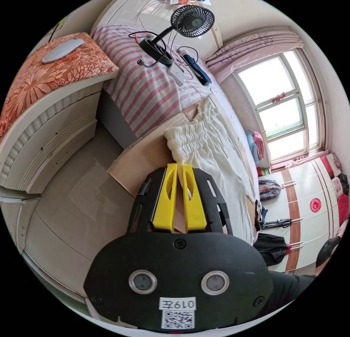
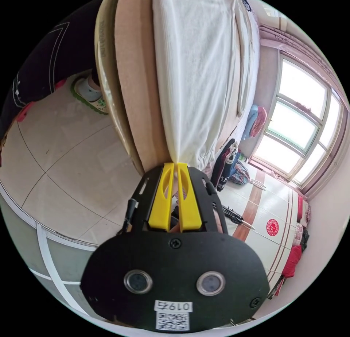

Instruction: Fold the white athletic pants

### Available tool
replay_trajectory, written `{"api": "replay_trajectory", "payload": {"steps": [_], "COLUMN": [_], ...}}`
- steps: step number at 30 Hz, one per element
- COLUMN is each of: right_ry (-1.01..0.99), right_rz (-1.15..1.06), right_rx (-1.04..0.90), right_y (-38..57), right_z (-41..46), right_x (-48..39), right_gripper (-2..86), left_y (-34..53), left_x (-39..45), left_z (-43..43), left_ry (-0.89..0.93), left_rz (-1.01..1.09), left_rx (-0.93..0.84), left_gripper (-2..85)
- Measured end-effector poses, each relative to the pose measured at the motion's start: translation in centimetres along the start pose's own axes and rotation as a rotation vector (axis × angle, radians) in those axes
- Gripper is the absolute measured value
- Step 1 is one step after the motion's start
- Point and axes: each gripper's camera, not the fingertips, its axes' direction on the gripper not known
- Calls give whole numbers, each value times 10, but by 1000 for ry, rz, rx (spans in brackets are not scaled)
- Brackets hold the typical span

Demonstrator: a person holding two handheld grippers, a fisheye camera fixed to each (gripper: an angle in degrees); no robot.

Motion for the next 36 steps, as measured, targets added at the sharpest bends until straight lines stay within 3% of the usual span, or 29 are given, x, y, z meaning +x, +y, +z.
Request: {"api": "replay_trajectory", "payload": {"steps": [10, 17, 23, 33, 36], "right_ry": [132, 152, 122, 127, 161], "right_rz": [41, -43, -5, 22, 26], "right_rx": [-41, -60, -73, -73, -73], "right_y": [15, 22, 39, 67, 87], "right_z": [41, 79, 99, 135, 144], "right_x": [-11, -14, -13, -8, -14], "right_gripper": [81, 5, -6, 15, 68], "left_y": [-6, -2, 7, 23, 30], "left_x": [-8, 2, 20, 48, 55], "left_z": [3, 7, 10, 24, 29], "left_ry": [96, 80, 22, -4, 113], "left_rz": [44, 30, 48, 49, 77], "left_rx": [-9, 3, 10, -14, -60], "left_gripper": [17, 17, 17, 14, 11]}}
